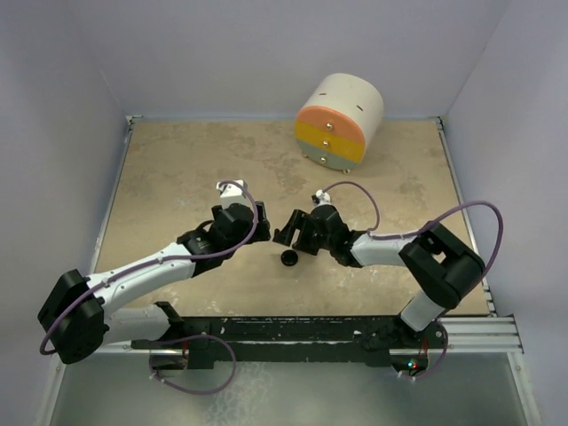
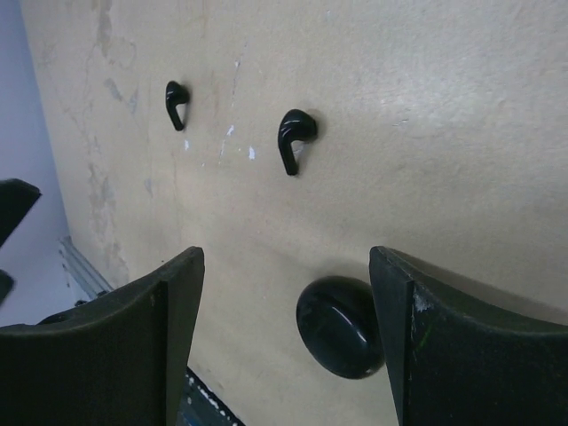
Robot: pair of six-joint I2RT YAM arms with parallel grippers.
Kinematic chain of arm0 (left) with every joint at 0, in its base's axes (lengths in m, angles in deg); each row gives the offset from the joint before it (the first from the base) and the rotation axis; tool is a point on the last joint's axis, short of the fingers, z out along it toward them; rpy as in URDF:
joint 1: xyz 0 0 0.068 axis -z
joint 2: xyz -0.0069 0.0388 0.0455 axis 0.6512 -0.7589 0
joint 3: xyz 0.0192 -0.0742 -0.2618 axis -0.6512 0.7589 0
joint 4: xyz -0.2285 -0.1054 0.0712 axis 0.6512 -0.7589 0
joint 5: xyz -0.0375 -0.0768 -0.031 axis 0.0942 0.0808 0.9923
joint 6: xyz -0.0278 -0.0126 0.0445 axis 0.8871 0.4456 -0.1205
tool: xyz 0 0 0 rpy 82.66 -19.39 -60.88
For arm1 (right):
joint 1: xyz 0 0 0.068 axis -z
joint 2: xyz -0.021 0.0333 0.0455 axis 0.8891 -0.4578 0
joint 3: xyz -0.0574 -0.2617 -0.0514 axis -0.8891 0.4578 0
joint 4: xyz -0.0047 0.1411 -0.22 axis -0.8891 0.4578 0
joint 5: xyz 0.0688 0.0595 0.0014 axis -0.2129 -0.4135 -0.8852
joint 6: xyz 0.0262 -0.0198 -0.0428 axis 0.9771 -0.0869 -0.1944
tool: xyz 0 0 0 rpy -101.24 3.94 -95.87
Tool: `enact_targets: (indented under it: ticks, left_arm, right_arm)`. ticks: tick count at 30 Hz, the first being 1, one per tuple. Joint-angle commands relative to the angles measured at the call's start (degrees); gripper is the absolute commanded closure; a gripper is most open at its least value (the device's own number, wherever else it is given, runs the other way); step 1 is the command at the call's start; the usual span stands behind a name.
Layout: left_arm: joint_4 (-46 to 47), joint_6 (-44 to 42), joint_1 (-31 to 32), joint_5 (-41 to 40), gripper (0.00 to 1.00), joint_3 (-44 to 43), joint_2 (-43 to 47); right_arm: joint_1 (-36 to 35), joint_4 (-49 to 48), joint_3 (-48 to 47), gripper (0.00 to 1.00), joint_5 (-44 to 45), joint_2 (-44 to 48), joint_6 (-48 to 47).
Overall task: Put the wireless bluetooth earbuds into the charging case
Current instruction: Move the charging case to the center of the board, then pick up the charging case at the center of the board.
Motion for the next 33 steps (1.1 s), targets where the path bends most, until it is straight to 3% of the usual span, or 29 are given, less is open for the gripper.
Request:
enact_targets:
  ticks: [1, 6, 12, 20, 33]
  left_arm:
    - [2.1, 0.21, -0.18, 2.9, 0.19, 2.66, 1.83]
    - [3.03, -0.8, -0.2, 7.48, 0.2, 3.88, 2.28]
    - [1.41, 0.24, -0.18, 7.25, 0.2, 3.14, 2.84]
    - [-0.77, 2.91, -0.18, 5.67, 0.2, 2.44, 2.88]
    - [-1.44, 4.17, -0.18, 5.56, 0.2, 2.57, 4.25]
  right_arm:
    - [0.3, 7.21, -0.71, 0.24, 5.96, 5.5, -3.06]
    - [0.32, 12.34, -2.13, 0.25, 13.07, 12.14, -7.4]
    - [-0.26, 20.36, -4.68, 0.24, 12.03, 12.25, -16.94]
    - [-5.14, 25.3, -3.02, 0.2, 13.56, 13.99, -19.99]
    - [-12.12, 31.25, -9.83, 0.18, 17.13, 4.23, -27.72]
